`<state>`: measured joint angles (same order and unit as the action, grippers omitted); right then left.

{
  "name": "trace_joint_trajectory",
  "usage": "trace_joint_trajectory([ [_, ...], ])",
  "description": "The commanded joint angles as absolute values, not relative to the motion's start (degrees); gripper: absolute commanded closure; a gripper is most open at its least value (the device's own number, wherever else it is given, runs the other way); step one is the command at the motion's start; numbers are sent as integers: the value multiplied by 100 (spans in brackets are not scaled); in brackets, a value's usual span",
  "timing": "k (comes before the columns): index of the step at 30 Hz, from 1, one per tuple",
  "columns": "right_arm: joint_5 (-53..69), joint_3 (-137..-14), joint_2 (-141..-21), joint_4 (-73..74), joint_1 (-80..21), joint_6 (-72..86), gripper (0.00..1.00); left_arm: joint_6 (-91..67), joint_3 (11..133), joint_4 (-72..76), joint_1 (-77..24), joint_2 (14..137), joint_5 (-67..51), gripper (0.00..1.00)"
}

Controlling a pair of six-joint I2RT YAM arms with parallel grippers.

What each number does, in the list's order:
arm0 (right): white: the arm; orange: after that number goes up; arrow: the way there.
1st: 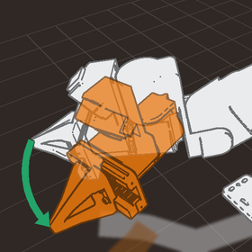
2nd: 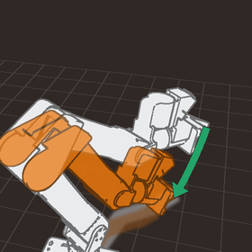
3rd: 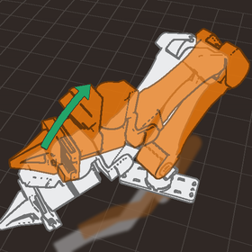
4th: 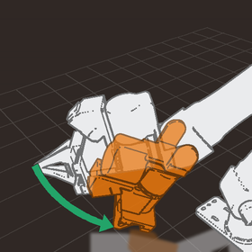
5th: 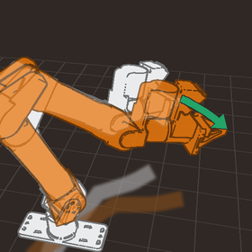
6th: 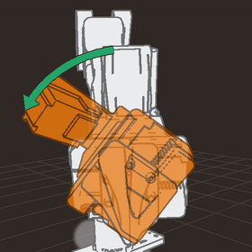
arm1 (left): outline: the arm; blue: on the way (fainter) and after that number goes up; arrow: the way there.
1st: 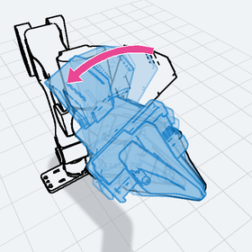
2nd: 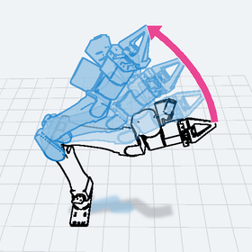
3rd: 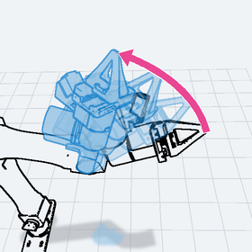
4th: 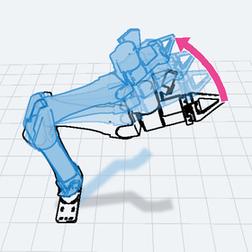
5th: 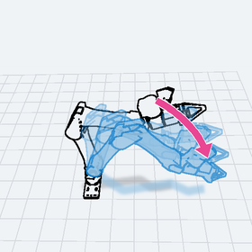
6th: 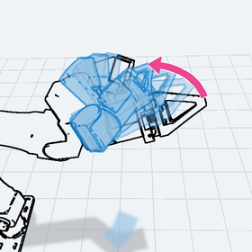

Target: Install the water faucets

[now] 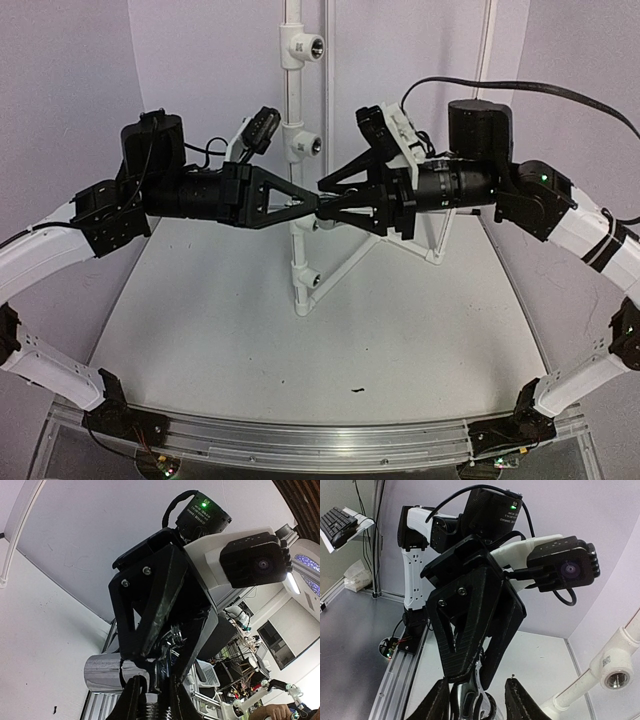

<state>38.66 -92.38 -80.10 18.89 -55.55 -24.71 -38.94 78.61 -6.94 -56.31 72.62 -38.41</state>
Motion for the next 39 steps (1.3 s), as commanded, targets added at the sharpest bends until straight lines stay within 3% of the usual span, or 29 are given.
trace_joint_trajectory([
  [1, 4043, -9489, -8139, 1713, -5541, -2408, 64, -3787, 8152, -260, -5643, 7259, -4023, 100],
  [8, 4005, -9339, -8121, 1713, -5539, -2593, 72, -3793, 8065, -174, -5643, 7168, -3986, 100],
  [12, 3923, -9255, -8106, 1712, -5538, -2677, 61, -3771, 8045, -169, -5643, 7109, -3946, 100],
  [16, 3939, -9262, -8156, 1714, -5539, -2686, 63, -3804, 8041, -162, -5643, 7127, -3941, 100],
  [22, 3939, -9253, -8185, 1720, -5538, -2736, 76, -3807, 8061, -150, -5643, 7108, -3884, 100],
  [25, 3872, -9167, -8121, 1724, -5539, -2729, 99, -3805, 8046, -143, -5643, 7072, -3863, 100],
  [27, 3786, -9142, -8068, 1707, -5539, -2599, 100, -3814, 8013, -148, -5643, 7021, -3713, 99],
  [28, 3662, -9131, -8042, 1666, -5539, -2491, 100, -3835, 7965, -158, -5639, 6968, -3477, 91],
  [31, 2983, -9009, -7854, 1482, -5537, -2167, 100, -3741, 7914, -485, -5634, 6796, -2689, 48],
  [39, 1008, -8592, -7162, 1260, -5537, -1737, 100, -2541, 8855, -2304, -5634, 6834, 512, 1],
])
